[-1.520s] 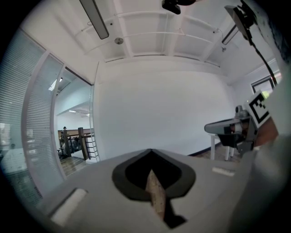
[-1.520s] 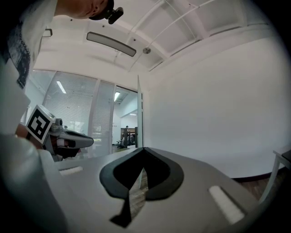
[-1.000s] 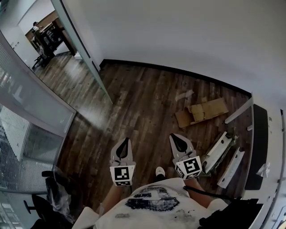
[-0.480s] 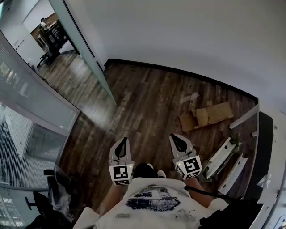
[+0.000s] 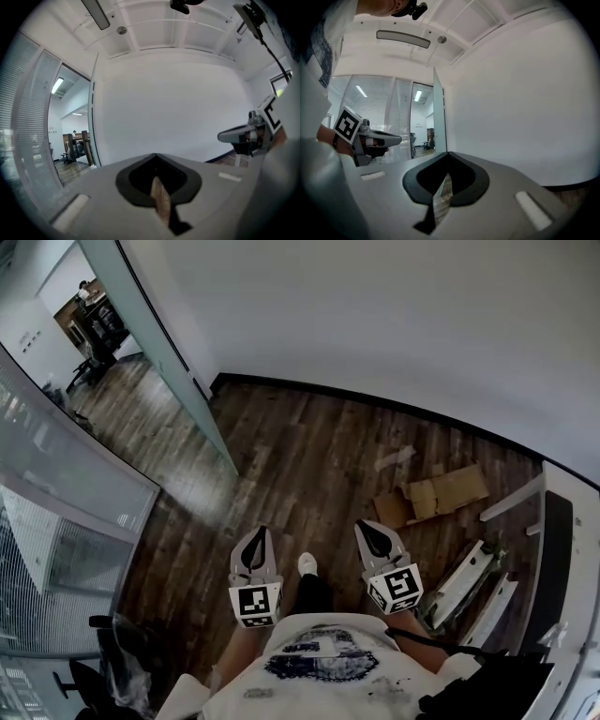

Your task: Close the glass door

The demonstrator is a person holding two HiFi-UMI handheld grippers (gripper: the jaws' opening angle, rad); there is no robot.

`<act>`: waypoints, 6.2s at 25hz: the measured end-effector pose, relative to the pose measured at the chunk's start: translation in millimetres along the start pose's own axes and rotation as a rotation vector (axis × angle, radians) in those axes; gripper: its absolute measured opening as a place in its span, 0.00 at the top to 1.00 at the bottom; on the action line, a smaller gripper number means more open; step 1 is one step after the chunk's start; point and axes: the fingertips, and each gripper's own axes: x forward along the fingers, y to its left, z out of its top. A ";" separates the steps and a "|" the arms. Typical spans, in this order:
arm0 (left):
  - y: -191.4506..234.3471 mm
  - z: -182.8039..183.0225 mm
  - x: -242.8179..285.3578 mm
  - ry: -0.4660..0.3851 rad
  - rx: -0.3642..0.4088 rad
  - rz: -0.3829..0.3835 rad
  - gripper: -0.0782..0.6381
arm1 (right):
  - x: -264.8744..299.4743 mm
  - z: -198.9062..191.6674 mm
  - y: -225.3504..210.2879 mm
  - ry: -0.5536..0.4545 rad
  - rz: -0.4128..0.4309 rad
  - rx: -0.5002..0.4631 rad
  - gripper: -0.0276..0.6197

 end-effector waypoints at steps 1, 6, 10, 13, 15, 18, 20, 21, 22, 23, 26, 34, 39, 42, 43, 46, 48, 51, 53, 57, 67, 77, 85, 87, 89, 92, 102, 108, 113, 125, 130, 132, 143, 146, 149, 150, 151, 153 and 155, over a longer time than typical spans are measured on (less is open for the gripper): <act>4.2 2.8 9.6 -0.005 -0.001 0.000 0.89 | 10.0 1.9 -3.1 0.003 0.006 -0.003 0.96; 29.6 6.4 46.7 -0.014 -0.023 0.016 0.89 | 58.7 10.4 -10.8 0.008 0.033 -0.025 0.96; 44.1 3.7 70.7 0.005 -0.042 0.016 0.89 | 90.9 13.5 -17.7 0.019 0.041 -0.031 0.96; 56.6 3.6 87.2 0.010 -0.030 0.008 0.89 | 111.2 12.2 -23.6 0.035 0.031 -0.016 0.96; 66.3 0.9 99.3 0.019 -0.032 0.009 0.89 | 125.0 10.0 -28.0 0.042 0.029 -0.014 0.96; 80.1 -4.4 117.0 0.038 -0.041 0.009 0.89 | 143.9 7.9 -32.5 0.050 0.026 -0.008 0.96; 87.6 -4.8 129.6 0.042 -0.047 0.003 0.89 | 157.7 6.1 -36.4 0.062 0.017 0.003 0.96; 91.6 -4.7 135.5 0.042 -0.045 0.000 0.89 | 165.2 5.2 -38.2 0.067 0.015 0.009 0.96; 95.9 -4.6 140.9 0.041 -0.042 -0.003 0.89 | 173.0 4.5 -39.7 0.071 0.014 0.015 0.96; 100.5 -4.8 146.2 0.041 -0.040 -0.005 0.89 | 180.9 3.8 -41.0 0.074 0.013 0.020 0.96; 116.5 -7.5 161.8 0.043 -0.040 -0.003 0.89 | 206.3 3.2 -43.7 0.080 0.017 0.016 0.96; 168.9 -21.9 179.5 0.051 -0.069 0.022 0.89 | 269.8 22.0 -34.4 0.071 0.020 0.012 0.96; 198.4 -27.2 179.8 0.053 -0.082 0.057 0.89 | 289.9 42.4 -20.8 0.055 0.044 -0.026 0.96; 209.8 -22.3 181.7 0.036 -0.081 0.081 0.89 | 297.0 46.6 -18.8 0.055 0.053 -0.042 0.96; 213.1 -23.1 182.0 0.037 -0.079 0.086 0.89 | 300.0 46.5 -17.2 0.056 0.057 -0.042 0.96; 220.6 -30.4 180.7 0.054 -0.084 0.099 0.89 | 306.0 44.0 -11.1 0.061 0.074 -0.040 0.96; 222.7 -32.8 179.9 0.057 -0.090 0.110 0.89 | 308.2 41.9 -11.3 0.066 0.082 -0.036 0.96; 226.9 -33.7 185.6 0.055 -0.090 0.129 0.89 | 317.0 38.8 -17.6 0.065 0.088 -0.021 0.96; 230.6 -33.7 193.0 0.052 -0.088 0.140 0.89 | 327.1 36.9 -21.8 0.063 0.097 -0.018 0.96; 241.5 -34.7 212.6 0.060 -0.083 0.169 0.89 | 356.5 31.4 -31.1 0.068 0.127 -0.007 0.96; 279.9 -39.4 283.5 0.129 -0.091 0.276 0.89 | 463.2 34.9 -62.0 0.082 0.236 -0.004 0.96; 302.2 -36.7 338.5 0.191 -0.098 0.374 0.89 | 540.4 28.6 -90.2 0.120 0.345 0.027 0.96; 316.8 -27.5 372.9 0.206 -0.081 0.439 0.89 | 585.7 32.2 -100.1 0.116 0.434 0.038 0.96; 319.9 -23.7 382.6 0.202 -0.076 0.460 0.89 | 598.1 32.9 -104.5 0.114 0.459 0.038 0.96; 322.9 -20.3 389.6 0.199 -0.072 0.488 0.89 | 610.1 33.7 -106.3 0.114 0.491 0.037 0.96; 324.7 -15.5 391.6 0.197 -0.072 0.536 0.89 | 624.5 33.3 -101.6 0.115 0.555 0.028 0.96; 350.7 -28.0 348.0 0.254 -0.102 0.740 0.89 | 680.0 27.0 -33.2 0.126 0.798 -0.022 0.96; 383.2 -48.3 328.6 0.253 -0.134 0.811 0.89 | 712.9 25.1 14.6 0.118 0.882 -0.080 0.96; 430.7 -48.8 336.4 0.217 -0.151 0.839 0.89 | 752.0 25.6 45.3 0.137 0.914 -0.121 0.96; 545.6 -60.3 315.1 0.223 -0.156 0.908 0.89 | 834.7 18.8 120.9 0.171 0.950 -0.154 0.96; 574.4 -74.3 299.8 0.240 -0.179 0.923 0.89 | 856.6 9.6 140.3 0.188 0.939 -0.176 0.96; 583.9 -78.1 296.7 0.238 -0.178 0.922 0.89 | 865.8 7.0 146.3 0.179 0.938 -0.192 0.96; 642.0 -90.7 279.0 0.235 -0.168 0.944 0.89 | 907.4 -4.5 194.1 0.135 1.123 -0.267 0.70; 658.0 -89.6 276.1 0.230 -0.161 0.946 0.89 | 909.2 -7.5 213.2 0.149 1.206 -0.257 0.64; 670.7 -86.5 276.0 0.223 -0.155 0.942 0.89 | 911.7 -5.8 227.0 0.150 1.238 -0.254 0.63; 673.3 -86.2 276.2 0.223 -0.154 0.940 0.89 | 912.7 -4.9 230.1 0.147 1.239 -0.253 0.62; 675.0 -86.8 276.7 0.224 -0.155 0.938 0.89 | 913.6 -4.5 232.4 0.145 1.238 -0.252 0.62; 677.0 -89.6 278.9 0.229 -0.158 0.927 0.89 | 915.8 -6.2 235.9 0.146 1.235 -0.252 0.62; 679.1 -91.4 282.4 0.228 -0.158 0.908 0.89 | 919.8 -8.5 239.3 0.146 1.233 -0.259 0.61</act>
